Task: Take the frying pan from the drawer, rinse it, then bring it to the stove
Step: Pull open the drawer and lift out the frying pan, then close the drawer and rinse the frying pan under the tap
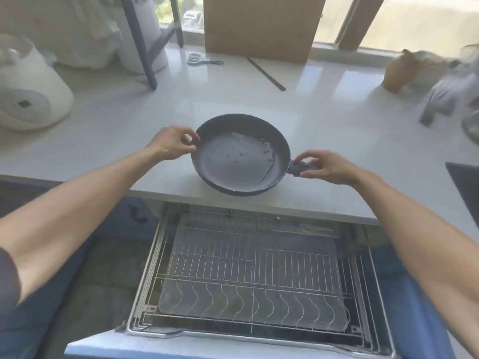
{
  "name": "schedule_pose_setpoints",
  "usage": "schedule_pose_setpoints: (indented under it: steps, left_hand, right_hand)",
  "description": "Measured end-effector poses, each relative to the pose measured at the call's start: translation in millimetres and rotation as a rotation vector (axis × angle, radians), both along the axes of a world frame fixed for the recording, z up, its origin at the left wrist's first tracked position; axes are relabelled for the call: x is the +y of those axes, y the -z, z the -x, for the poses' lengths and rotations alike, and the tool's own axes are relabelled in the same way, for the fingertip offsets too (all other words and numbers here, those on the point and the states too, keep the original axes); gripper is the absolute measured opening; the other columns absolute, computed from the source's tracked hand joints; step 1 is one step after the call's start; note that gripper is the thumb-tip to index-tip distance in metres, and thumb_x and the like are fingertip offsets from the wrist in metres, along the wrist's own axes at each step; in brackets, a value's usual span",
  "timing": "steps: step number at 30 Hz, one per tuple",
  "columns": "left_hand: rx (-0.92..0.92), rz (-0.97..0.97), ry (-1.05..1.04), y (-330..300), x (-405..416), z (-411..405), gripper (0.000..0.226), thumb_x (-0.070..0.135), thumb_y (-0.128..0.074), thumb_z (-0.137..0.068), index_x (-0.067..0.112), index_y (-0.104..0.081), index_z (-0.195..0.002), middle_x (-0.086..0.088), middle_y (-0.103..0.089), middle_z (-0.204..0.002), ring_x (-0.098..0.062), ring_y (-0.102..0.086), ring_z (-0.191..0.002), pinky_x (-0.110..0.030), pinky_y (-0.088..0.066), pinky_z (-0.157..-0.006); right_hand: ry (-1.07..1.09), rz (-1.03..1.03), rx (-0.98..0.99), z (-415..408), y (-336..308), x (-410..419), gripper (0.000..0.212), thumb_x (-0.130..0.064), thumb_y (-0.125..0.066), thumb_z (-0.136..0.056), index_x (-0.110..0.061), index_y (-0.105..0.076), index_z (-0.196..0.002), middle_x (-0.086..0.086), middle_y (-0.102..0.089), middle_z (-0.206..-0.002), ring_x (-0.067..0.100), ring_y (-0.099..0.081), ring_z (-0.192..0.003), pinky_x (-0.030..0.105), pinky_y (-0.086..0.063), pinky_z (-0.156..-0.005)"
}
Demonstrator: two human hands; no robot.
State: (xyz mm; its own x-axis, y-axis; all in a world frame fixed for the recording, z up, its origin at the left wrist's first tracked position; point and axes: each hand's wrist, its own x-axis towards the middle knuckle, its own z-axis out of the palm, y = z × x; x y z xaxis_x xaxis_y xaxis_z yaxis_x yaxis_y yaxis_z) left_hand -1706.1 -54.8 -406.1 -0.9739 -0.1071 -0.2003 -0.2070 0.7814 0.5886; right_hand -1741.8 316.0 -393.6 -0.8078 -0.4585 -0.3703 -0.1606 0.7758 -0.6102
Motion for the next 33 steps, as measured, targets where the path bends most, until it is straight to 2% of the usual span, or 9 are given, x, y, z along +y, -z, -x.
schedule_pose_setpoints:
  steps: [2, 7, 14, 17, 19, 22, 25, 28, 33]
  left_hand:
    - [0.012, 0.061, -0.010, 11.7, 1.4, 15.5, 0.022, 0.017, -0.064, -0.079, 0.027, -0.070, -0.098, -0.007, -0.070, -0.103, -0.018, -0.059, -0.088, -0.028, -0.049, -0.081]
    - [0.034, 0.058, -0.027, 32.7, 5.9, 29.5, 0.025, 0.018, -0.061, -0.078, 0.027, -0.069, -0.099, -0.003, -0.072, -0.100, -0.019, -0.060, -0.086, -0.031, -0.051, -0.081]
    - [0.051, 0.074, -0.009, 52.5, 8.6, 36.8, 0.028, 0.024, -0.059, -0.082, 0.032, -0.066, -0.107, 0.000, -0.071, -0.108, -0.022, -0.065, -0.090, -0.031, -0.051, -0.079]
    - [0.005, -0.104, -0.031, 50.9, 6.5, 32.4, 0.042, 0.033, -0.060, -0.086, 0.032, -0.055, -0.127, -0.006, -0.063, -0.127, -0.022, -0.061, -0.108, -0.031, -0.047, -0.086]
    - [0.038, -0.293, -0.112, 38.7, 7.8, 16.8, 0.049, 0.040, -0.061, -0.086, 0.031, -0.049, -0.133, -0.006, -0.056, -0.133, -0.018, -0.055, -0.118, -0.028, -0.042, -0.087]
    - [0.164, -0.438, -0.079, 7.3, 14.0, -28.3, 0.037, 0.039, -0.060, -0.088, 0.030, -0.057, -0.125, 0.002, -0.063, -0.122, -0.010, -0.059, -0.108, -0.025, -0.044, -0.090]
    - [0.124, -0.468, 0.136, -27.4, 24.2, -101.4, 0.024, 0.035, -0.060, -0.088, 0.033, -0.064, -0.112, 0.008, -0.069, -0.108, -0.005, -0.064, -0.101, -0.019, -0.048, -0.088]
    - [-0.004, -0.465, 0.297, -53.0, 37.5, -182.5, 0.024, 0.036, -0.062, -0.086, 0.039, -0.064, -0.109, 0.015, -0.072, -0.101, 0.001, -0.067, -0.096, -0.020, -0.052, -0.085]
    - [-0.043, -0.471, 0.278, -59.6, 78.5, -307.2, 0.024, 0.031, -0.064, -0.086, 0.038, -0.065, -0.109, 0.017, -0.071, -0.099, 0.001, -0.067, -0.091, -0.020, -0.053, -0.083]
  right_hand:
    - [-0.015, -0.060, 0.013, 13.2, 9.9, -3.3, 0.024, -0.021, -0.062, -0.086, -0.036, -0.057, -0.104, 0.007, -0.071, -0.106, 0.028, -0.060, -0.099, 0.032, -0.044, -0.080]
    - [-0.012, -0.159, 0.054, 31.3, 21.6, 0.8, 0.028, -0.026, -0.058, -0.086, -0.052, -0.051, -0.093, -0.002, -0.070, -0.105, 0.026, -0.059, -0.102, 0.040, -0.045, -0.087]
    - [0.088, -0.153, 0.083, 20.4, 41.5, 0.0, 0.027, -0.022, -0.055, -0.087, -0.042, -0.054, -0.106, 0.000, -0.066, -0.110, 0.027, -0.058, -0.103, 0.040, -0.047, -0.086]
    - [0.182, -0.149, 0.254, 11.2, 35.9, -5.4, 0.031, -0.018, -0.057, -0.087, -0.029, -0.058, -0.116, 0.004, -0.059, -0.117, 0.024, -0.056, -0.108, 0.036, -0.044, -0.090]
    - [0.281, -0.039, 0.255, -3.6, 19.8, -11.3, 0.033, -0.019, -0.062, -0.084, -0.026, -0.059, -0.115, 0.003, -0.062, -0.115, 0.018, -0.059, -0.103, 0.029, -0.046, -0.083]
    - [0.312, 0.135, 0.108, -41.6, -13.2, -13.7, 0.032, -0.020, -0.067, -0.081, -0.025, -0.061, -0.111, 0.000, -0.070, -0.103, 0.012, -0.065, -0.094, 0.022, -0.048, -0.078]
    - [0.302, 0.227, 0.031, -98.5, -40.5, -9.9, 0.030, -0.019, -0.068, -0.082, -0.022, -0.062, -0.111, 0.000, -0.071, -0.100, 0.010, -0.067, -0.089, 0.016, -0.050, -0.076]
    - [0.293, 0.237, -0.017, -173.4, -57.1, -1.5, 0.024, -0.025, -0.068, -0.081, -0.027, -0.063, -0.105, -0.007, -0.071, -0.099, 0.008, -0.069, -0.089, 0.021, -0.051, -0.078]
    - [0.231, 0.240, -0.005, -308.0, -52.5, 18.3, 0.015, -0.016, -0.070, -0.080, -0.026, -0.064, -0.088, -0.005, -0.073, -0.091, 0.014, -0.068, -0.087, 0.032, -0.053, -0.084]
